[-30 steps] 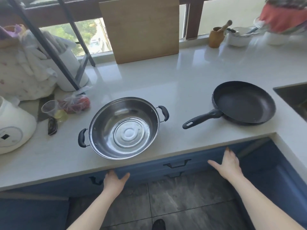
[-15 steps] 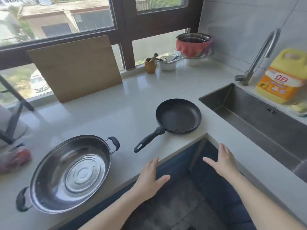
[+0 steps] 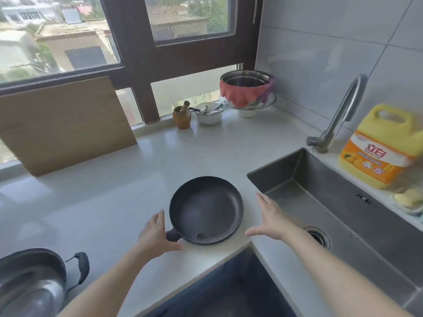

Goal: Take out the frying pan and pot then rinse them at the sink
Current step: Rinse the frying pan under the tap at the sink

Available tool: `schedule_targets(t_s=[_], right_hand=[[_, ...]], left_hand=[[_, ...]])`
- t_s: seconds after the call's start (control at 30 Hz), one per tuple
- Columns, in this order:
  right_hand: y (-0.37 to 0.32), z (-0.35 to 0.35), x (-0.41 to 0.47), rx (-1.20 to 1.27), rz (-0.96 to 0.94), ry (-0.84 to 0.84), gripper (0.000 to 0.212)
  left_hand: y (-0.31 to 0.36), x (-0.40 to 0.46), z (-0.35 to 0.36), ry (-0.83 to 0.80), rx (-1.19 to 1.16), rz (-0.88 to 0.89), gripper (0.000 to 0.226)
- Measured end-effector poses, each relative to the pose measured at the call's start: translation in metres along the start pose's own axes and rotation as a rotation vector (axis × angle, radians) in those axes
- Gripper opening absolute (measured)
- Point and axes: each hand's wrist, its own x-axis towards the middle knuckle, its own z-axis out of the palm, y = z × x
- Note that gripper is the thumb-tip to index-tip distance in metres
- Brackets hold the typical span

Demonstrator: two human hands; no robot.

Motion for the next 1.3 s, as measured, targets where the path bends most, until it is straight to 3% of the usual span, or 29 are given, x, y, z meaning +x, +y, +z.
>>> schedule_targets(t_s=[0.1,0.27,0.4,0.53,0.67,0.8,1.03,1.2,1.3], right_hand=[[0.003,-0.007,0.032,-0.038,-0.028,-0.122,0.13],[0.01,-0.012,0.076,-0.087,-0.03,-0.284,0.137],[0.011,-0.011,0.097,-0.075,-0.102,-0.356,0.141],[0.014,-0.007,0.111,-0.018,-0.155,-0.403,0.145],[0.018,-0.003,0.118,0.034,-0.189,-0.418,0.148],[0.036,-0.007,0.122,0.165,-0.166,-0.347,0.15],[0.109,-0.074,0.081,0.339,0.127,-0.076,0.153],[0.186,-0.108,0.009,0.409,0.37,0.075,0.158],[0.228,-0.108,-0.036,0.484,0.498,0.156,0.16]], left_hand=[[0.0,0.007,0.006,-0.068,-0.117,-0.019,0.136],[0.005,0.012,0.011,-0.043,-0.414,0.097,0.11],[0.021,0.013,0.005,-0.062,-0.488,0.099,0.105],[0.026,0.02,0.003,-0.124,-0.583,0.177,0.11],[0.009,0.041,0.007,-0.173,-0.589,0.234,0.128],[0.039,0.07,-0.017,-0.211,-0.515,0.291,0.115],[0.167,0.158,-0.049,-0.377,-0.257,0.573,0.124],[0.298,0.189,-0.015,-0.545,-0.098,0.781,0.125],[0.366,0.191,0.027,-0.598,0.02,0.85,0.14]])
